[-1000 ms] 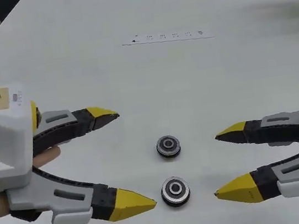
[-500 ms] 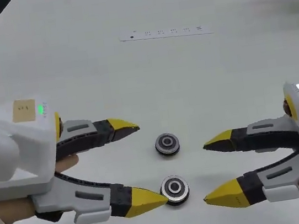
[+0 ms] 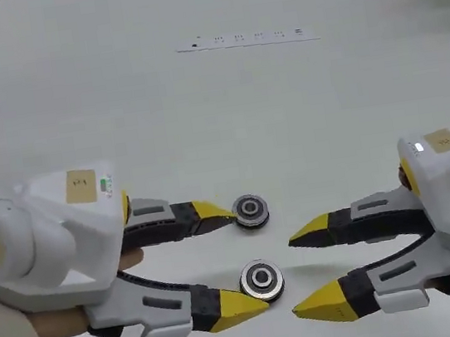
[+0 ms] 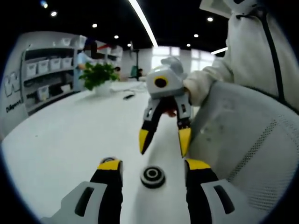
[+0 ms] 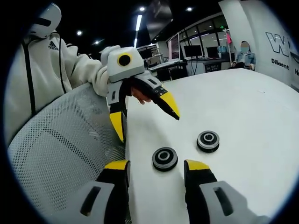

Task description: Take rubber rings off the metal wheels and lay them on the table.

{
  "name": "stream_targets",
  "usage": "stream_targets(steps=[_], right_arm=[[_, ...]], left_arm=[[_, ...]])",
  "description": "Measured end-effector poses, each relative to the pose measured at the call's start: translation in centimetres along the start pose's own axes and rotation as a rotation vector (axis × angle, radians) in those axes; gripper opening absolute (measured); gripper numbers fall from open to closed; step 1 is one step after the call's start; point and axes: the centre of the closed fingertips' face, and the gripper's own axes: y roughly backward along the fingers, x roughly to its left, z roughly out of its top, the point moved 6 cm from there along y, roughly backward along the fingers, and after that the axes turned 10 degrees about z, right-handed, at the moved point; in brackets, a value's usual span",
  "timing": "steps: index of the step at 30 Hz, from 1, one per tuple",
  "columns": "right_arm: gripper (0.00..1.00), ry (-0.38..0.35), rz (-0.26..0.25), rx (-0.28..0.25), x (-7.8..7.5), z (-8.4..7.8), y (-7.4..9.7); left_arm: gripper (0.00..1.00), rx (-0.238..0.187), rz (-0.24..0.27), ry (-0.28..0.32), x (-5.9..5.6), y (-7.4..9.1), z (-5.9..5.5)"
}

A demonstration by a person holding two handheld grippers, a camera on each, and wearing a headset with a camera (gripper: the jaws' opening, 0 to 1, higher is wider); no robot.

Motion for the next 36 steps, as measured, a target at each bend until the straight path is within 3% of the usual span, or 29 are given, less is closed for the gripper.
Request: stream_targets(steps=[12,19,24,36], right_arm=[[0.32,-0.011,0.017,0.014,-0.6,-0.9,-1.0],[0.26,-0.019,0.012,0.010,-1.1,-1.2,-1.2],[0.23,-0.027,0.005,0.012,-1.3,-1.4,-1.3],[0.18,-0.025,-0.015,0.002,-1.6,-1.5,-1.3]], left_arm=[[0.48,0.025,-0.026,0.005,0.1,-1.0,-1.3],[0.42,0.036,-0.046,0.020,0.0,-1.4,-1.7],[0.34,0.020,-0.054,0.033,0.0,-1.7,-1.7],[0.21,0.052,-0.043,0.030,0.1,-2.5,-2.8]])
